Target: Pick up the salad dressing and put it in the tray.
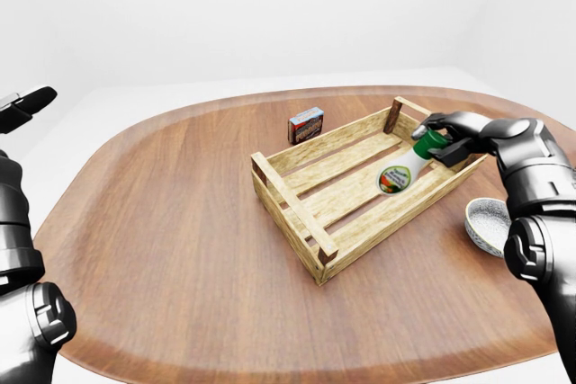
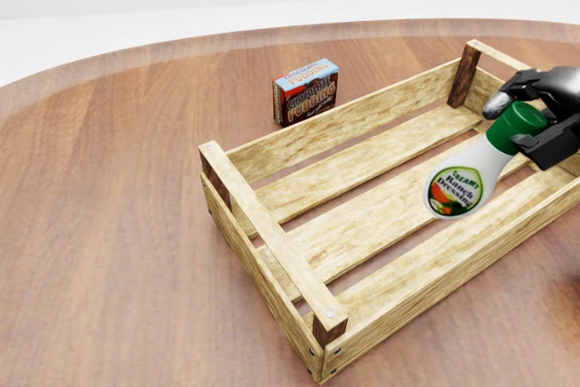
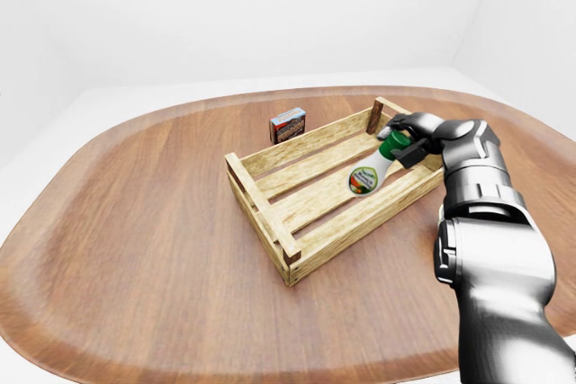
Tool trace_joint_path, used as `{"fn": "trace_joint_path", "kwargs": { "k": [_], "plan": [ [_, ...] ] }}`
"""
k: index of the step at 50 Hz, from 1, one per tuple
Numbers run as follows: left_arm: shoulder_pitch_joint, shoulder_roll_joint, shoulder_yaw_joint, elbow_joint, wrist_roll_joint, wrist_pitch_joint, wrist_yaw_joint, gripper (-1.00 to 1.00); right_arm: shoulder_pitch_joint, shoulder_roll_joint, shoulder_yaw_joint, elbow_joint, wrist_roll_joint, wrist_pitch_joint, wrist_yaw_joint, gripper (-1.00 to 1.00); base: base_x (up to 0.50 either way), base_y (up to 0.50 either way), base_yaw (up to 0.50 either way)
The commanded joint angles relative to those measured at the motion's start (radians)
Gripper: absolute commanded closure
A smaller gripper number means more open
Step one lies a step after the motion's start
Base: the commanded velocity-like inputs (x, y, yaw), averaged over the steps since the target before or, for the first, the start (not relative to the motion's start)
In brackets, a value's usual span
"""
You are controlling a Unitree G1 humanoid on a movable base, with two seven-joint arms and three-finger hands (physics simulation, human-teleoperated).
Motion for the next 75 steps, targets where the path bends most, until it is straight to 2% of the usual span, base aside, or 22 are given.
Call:
{"fn": "trace_joint_path", "kwargs": {
  "k": [1, 5, 18, 21, 24, 30, 34, 37, 43, 48, 52, 56, 60, 69, 73, 75],
  "plan": [
    [0.002, -0.005, -0.001, -0.001, 0.002, 0.000, -0.001, -1.00, 0.009, 0.029, -0.049, 0.036, -0.029, 0.000, 0.001, 1.00, 0.00, 0.00, 0.00],
    [0.005, -0.004, 0.000, -0.005, 0.001, 0.003, -0.002, -1.00, -0.001, 0.049, -0.056, 0.042, -0.023, 0.000, -0.051, 1.00, 0.00, 0.00, 0.00],
    [0.005, -0.012, -0.004, 0.007, 0.005, -0.008, -0.007, -1.00, 0.046, 0.110, -0.045, 0.062, -0.049, 0.000, -0.091, 1.00, 0.00, 0.00, 0.00],
    [0.004, -0.012, -0.003, 0.005, 0.005, -0.004, -0.007, -1.00, 0.050, 0.123, -0.042, 0.064, -0.061, 0.000, -0.094, 1.00, 0.00, 0.00, 0.00],
    [-0.002, -0.010, -0.004, 0.022, 0.007, -0.012, -0.011, -1.00, 0.055, 0.130, -0.006, 0.069, -0.117, 0.000, -0.076, 1.00, 0.00, 0.00, 0.00],
    [-0.007, -0.014, -0.008, 0.038, 0.010, -0.022, -0.014, -1.00, 0.037, 0.131, 0.010, 0.073, -0.196, 0.000, -0.036, 1.00, 0.00, 0.00, 0.00],
    [-0.013, -0.011, -0.008, 0.049, 0.010, -0.022, -0.015, -1.00, 0.033, 0.138, -0.005, 0.075, -0.213, 0.000, -0.070, 1.00, 0.00, 0.00, 0.00],
    [-0.010, -0.011, -0.008, 0.045, 0.008, -0.017, -0.014, -1.00, 0.024, 0.143, -0.035, 0.075, -0.198, 0.000, -0.166, 1.00, 0.00, 0.00, 0.00],
    [-0.011, -0.012, -0.008, 0.054, 0.008, -0.024, -0.017, -1.00, 0.020, 0.140, -0.018, 0.078, -0.235, 0.000, -0.229, 1.00, 0.00, 0.00, 0.00],
    [-0.007, -0.014, -0.009, 0.046, 0.008, -0.019, -0.017, -1.00, 0.003, 0.139, -0.053, 0.075, -0.211, 0.000, -0.365, 1.00, 0.00, 0.00, 0.00],
    [-0.007, -0.015, -0.009, 0.049, 0.008, -0.022, -0.017, -1.00, 0.008, 0.141, -0.057, 0.076, -0.205, 0.000, -0.425, 1.00, 0.00, 0.00, 0.00],
    [-0.002, -0.017, -0.009, 0.040, 0.008, -0.018, -0.016, -1.00, 0.041, 0.151, -0.059, 0.077, -0.196, 0.000, -0.402, 1.00, 0.00, 0.00, 0.00],
    [-0.003, -0.020, -0.009, 0.048, 0.010, -0.025, -0.019, -1.00, 0.064, 0.162, -0.055, 0.080, -0.193, 0.000, -0.368, 1.00, 0.00, 0.00, 0.00],
    [0.000, -0.020, -0.009, 0.038, 0.010, -0.015, -0.017, -1.00, 0.067, 0.169, -0.057, 0.080, -0.190, 0.000, -0.348, 1.00, 0.00, 0.00, 0.00],
    [-0.006, -0.021, -0.011, 0.060, 0.015, -0.030, -0.022, -1.00, 0.080, 0.174, -0.051, 0.081, -0.196, 0.000, -0.323, 1.00, 0.00, 0.00, 0.00],
    [-0.008, -0.021, -0.011, 0.061, 0.014, -0.029, -0.024, -1.00, 0.083, 0.176, -0.048, 0.082, -0.200, 0.000, -0.313, 1.00, 0.00, 0.00, 0.00]
  ]
}}
